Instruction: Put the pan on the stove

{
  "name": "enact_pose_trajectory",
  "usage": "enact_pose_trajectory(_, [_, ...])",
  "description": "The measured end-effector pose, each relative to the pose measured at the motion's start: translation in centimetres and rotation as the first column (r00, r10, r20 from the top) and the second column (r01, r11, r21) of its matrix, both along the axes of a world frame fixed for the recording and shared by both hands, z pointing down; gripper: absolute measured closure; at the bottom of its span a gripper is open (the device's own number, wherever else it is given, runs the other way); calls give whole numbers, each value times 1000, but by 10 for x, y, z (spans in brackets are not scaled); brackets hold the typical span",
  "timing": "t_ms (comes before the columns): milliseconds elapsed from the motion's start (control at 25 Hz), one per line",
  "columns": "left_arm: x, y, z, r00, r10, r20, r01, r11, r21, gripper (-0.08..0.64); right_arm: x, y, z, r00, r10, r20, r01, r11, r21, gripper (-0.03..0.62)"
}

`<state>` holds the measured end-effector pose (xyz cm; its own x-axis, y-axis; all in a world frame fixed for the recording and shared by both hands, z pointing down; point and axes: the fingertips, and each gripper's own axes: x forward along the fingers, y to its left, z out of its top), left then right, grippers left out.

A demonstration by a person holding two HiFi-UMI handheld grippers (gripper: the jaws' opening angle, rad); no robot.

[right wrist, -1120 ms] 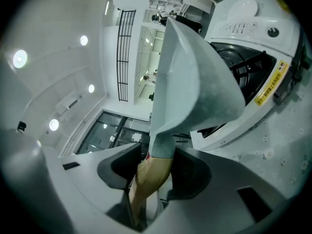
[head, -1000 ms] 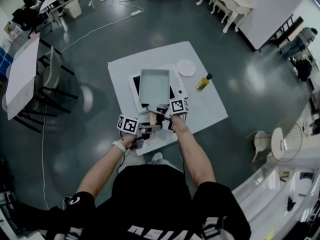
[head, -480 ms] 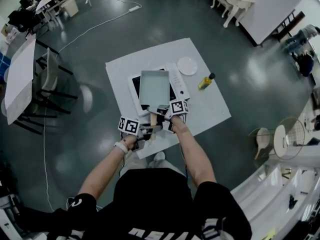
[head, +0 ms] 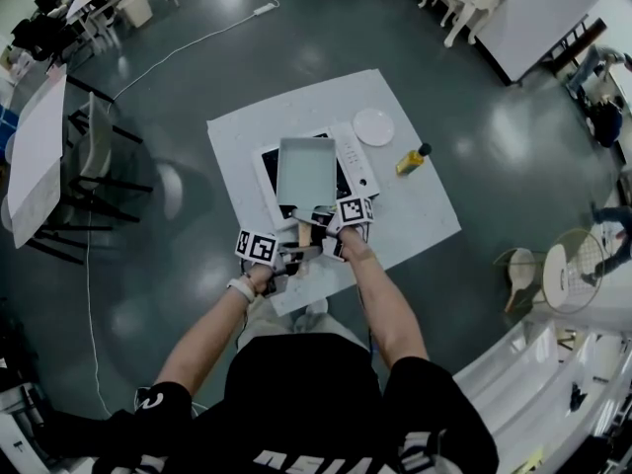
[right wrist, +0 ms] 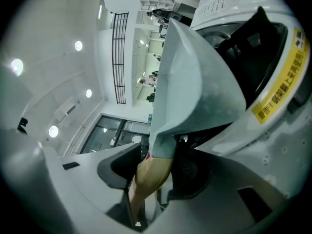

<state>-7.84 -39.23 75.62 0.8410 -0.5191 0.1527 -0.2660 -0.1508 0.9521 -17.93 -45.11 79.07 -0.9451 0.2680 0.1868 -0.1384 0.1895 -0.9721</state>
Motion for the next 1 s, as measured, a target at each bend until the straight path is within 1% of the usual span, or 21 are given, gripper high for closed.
enact_pose_trajectory(160, [-3,-3,5,1000,-2,4,2,1000,-12,442,-3,-3,5,1000,5,12,-5,1000,-5,431])
enact_pose_trajectory(320, [-11,-7,12,999,-32,24,33,999,-27,451,-7,-7,9,1000,19,9,-19,1000,-7,434])
enact_pose_trajectory(520, [-12,-12,11,999,-53,8,53,998,-25,453,-8,-12,10,1000,21,5,-21,1000,-7,433])
enact_pose_trajectory(640, [-15,-12,14,998,-61,29,62,998,-28,453,-8,-11,10,1000,15,-10,-15,1000,-9,430])
enact_pose_trajectory(760, [-17,-14,12,996,-90,18,91,995,-33,453,-8,-13,7,1000,25,0,-25,1000,-13,427])
enact_pose_trajectory(880, [-22,-16,12,993,-118,26,119,993,-27,448,-7,-14,7,999,47,12,-46,999,-22,387])
enact_pose_trajectory(1000, [-27,-17,11,990,-137,34,137,990,-25,431,-3,-15,9,998,58,-14,-58,998,-20,350])
